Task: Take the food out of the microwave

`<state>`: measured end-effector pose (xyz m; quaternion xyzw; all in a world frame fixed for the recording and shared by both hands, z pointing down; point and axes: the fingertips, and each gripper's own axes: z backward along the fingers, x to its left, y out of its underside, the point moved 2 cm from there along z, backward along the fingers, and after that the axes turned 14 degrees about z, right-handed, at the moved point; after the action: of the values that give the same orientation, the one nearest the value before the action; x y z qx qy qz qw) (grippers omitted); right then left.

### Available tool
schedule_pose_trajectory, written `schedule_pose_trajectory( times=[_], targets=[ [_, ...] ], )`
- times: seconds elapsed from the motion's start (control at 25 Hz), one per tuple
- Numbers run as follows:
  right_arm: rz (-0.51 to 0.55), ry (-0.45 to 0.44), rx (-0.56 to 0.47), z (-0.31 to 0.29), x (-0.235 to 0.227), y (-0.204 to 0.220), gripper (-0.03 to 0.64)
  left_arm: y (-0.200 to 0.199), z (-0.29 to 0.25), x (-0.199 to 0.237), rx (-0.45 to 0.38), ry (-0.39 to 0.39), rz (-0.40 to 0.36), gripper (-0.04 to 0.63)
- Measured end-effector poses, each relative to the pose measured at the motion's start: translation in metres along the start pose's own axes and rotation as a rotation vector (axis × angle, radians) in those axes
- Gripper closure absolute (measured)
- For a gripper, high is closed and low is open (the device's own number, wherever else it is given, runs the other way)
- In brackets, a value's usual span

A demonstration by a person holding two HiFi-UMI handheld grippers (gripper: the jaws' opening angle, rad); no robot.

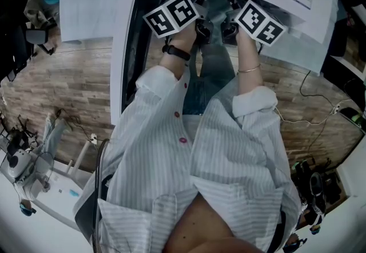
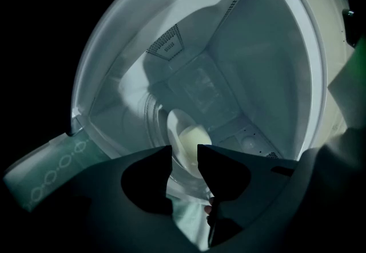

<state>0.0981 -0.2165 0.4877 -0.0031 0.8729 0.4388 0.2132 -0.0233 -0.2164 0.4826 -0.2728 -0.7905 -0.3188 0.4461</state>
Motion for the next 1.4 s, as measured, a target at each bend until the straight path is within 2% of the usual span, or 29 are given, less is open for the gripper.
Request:
schedule_pose_trajectory(
  times=[0.24,0.36,0.44,0.68,0.84,1.2,1.4],
  targets=[
    [0.015,0.01,0.032,-0.004,0.004,0.003,0.458,-0.004,-0.005,0.0,-0.004,-0.018,0.009,0.465],
    [0.03,0.035,0.043,-0.004,0.002,0.005,0.525,-0.006,-0.004,0.007,-0.006,-0.068,-0.007,0.519],
    [0.022,0.039,0.043,-0.004,0.002,0.006,0.528,-0.005,-0.003,0.011,0.0,-0.086,-0.014,0.565],
    [-0.002,0.043,0.039,-0.003,0.003,0.006,0.543,0.0,-0.003,0.011,0.014,-0.082,-0.011,0.571],
    [0.008,0.05,0.042,-0.002,0.006,0.008,0.584,0.001,-0.002,0.012,0.025,-0.079,-0.004,0.571],
    [-0.071,0.036,0.031,-0.002,0.007,0.013,0.583,0.001,0.0,0.011,0.045,-0.061,0.01,0.571],
    [-0.071,0.059,0.001,-0.002,0.003,0.007,0.581,-0.007,-0.002,0.01,0.018,-0.052,-0.005,0.557]
  ],
)
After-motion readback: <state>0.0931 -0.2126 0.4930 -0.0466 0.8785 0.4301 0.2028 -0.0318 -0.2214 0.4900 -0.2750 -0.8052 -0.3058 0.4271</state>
